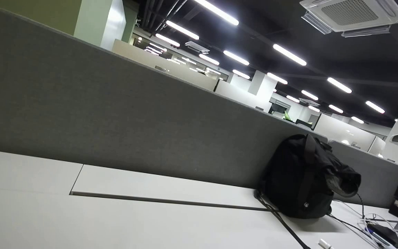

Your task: Open the slider on the top of the cup

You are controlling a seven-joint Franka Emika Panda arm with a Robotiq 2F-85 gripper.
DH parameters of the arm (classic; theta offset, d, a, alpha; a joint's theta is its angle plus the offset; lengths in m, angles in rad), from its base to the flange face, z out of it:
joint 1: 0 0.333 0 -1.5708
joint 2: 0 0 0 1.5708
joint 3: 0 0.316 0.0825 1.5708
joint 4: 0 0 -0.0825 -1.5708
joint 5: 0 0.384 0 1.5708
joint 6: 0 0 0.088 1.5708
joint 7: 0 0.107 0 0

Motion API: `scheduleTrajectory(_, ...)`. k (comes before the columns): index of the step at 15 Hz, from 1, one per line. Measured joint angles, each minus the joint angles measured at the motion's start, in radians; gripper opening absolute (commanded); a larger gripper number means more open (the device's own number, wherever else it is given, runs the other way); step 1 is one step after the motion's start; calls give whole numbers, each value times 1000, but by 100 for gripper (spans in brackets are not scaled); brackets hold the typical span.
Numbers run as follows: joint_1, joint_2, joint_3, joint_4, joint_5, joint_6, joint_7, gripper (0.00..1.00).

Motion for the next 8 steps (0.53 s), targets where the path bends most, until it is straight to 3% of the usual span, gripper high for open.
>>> scheduleTrajectory(5, 25, -45, -57, 0, -4, -44, -4, 95)
scheduleTrajectory(6, 30, -49, -63, 0, -4, -48, -4, 98)
scheduleTrajectory(7, 34, -52, -68, 0, -4, -51, -4, 82)
scheduleTrajectory(8, 38, -53, -73, 0, -5, -56, -4, 90)
